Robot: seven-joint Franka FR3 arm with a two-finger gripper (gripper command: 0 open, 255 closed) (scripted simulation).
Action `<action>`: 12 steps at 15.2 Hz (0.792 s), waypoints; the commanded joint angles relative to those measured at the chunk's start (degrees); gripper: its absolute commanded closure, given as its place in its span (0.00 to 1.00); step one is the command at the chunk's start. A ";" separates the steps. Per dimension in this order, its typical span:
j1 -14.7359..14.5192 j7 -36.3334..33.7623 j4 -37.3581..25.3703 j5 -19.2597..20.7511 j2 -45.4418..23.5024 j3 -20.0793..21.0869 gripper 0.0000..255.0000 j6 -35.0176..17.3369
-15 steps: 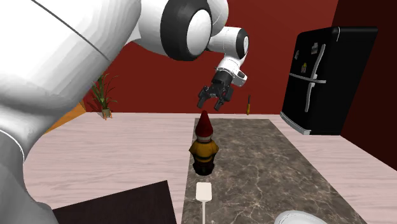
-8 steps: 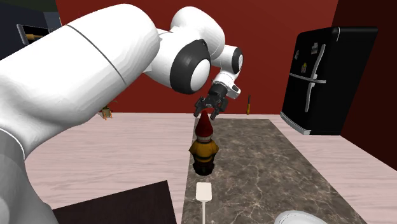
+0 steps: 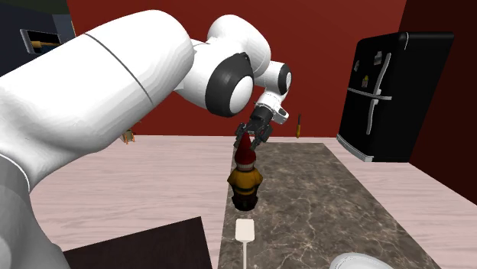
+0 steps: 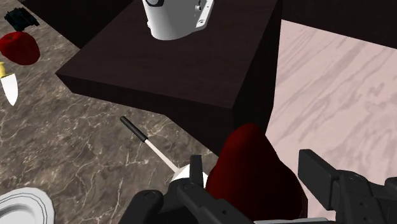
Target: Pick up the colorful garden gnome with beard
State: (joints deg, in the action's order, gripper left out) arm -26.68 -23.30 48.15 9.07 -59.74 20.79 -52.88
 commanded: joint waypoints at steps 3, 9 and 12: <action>-0.09 -0.02 -0.14 0.00 -0.23 -0.01 1.00 -0.02; -0.01 -0.05 -0.40 -0.13 0.51 0.08 1.00 0.97; -0.27 -0.13 -2.15 -0.29 0.86 0.14 1.00 3.00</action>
State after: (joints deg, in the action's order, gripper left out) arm -26.87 -23.43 46.65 8.83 -59.03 20.91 -50.64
